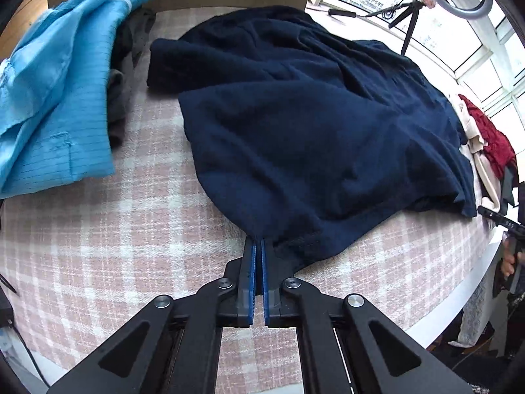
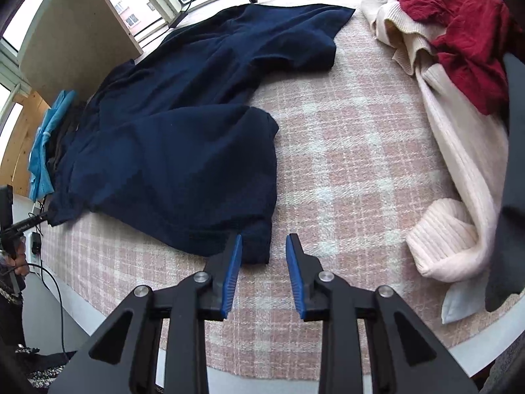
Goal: Fold clothes
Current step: 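Grasp the sweatshirt hem with the left gripper while the right gripper grasps the hem too, then lift the navy sweatshirt high by its hem with both grippers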
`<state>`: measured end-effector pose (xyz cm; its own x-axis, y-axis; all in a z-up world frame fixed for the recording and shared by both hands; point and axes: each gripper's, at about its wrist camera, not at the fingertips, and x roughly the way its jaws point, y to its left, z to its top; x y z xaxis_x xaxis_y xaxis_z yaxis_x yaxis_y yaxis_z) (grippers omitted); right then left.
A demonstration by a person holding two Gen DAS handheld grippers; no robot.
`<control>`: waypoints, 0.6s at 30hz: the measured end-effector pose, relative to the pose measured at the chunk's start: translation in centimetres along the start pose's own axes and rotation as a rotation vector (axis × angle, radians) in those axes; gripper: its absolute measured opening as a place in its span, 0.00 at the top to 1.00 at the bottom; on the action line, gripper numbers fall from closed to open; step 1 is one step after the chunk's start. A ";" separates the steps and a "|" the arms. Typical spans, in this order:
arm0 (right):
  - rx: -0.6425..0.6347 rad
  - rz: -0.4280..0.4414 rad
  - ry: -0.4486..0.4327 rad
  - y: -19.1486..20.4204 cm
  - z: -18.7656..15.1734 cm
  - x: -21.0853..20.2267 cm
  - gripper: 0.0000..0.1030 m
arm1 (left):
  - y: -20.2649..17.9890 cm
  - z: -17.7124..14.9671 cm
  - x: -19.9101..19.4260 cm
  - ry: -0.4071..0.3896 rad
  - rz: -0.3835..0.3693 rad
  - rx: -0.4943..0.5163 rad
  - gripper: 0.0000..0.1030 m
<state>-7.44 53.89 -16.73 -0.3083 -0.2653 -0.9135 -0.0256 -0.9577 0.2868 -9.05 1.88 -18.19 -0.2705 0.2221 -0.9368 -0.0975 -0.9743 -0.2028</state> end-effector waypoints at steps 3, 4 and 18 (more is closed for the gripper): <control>-0.032 0.000 -0.010 0.9 -0.1 0.8 0.73 | 0.9 0.4 -1.5 -0.025 0.000 0.007 0.98; -0.043 -0.001 -0.023 1.3 -0.1 1.0 0.73 | 0.8 0.5 -1.8 -0.028 0.004 0.011 0.98; 0.074 0.205 -0.315 1.8 -3.8 -17.4 0.94 | 0.7 -2.9 -14.0 -0.097 -0.010 0.012 0.98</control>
<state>1.54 56.33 -1.42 -0.5910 -0.3923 -0.7049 0.0021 -0.8746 0.4849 -2.56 -2.04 -6.02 -0.3608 0.2353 -0.9025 -0.1117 -0.9716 -0.2086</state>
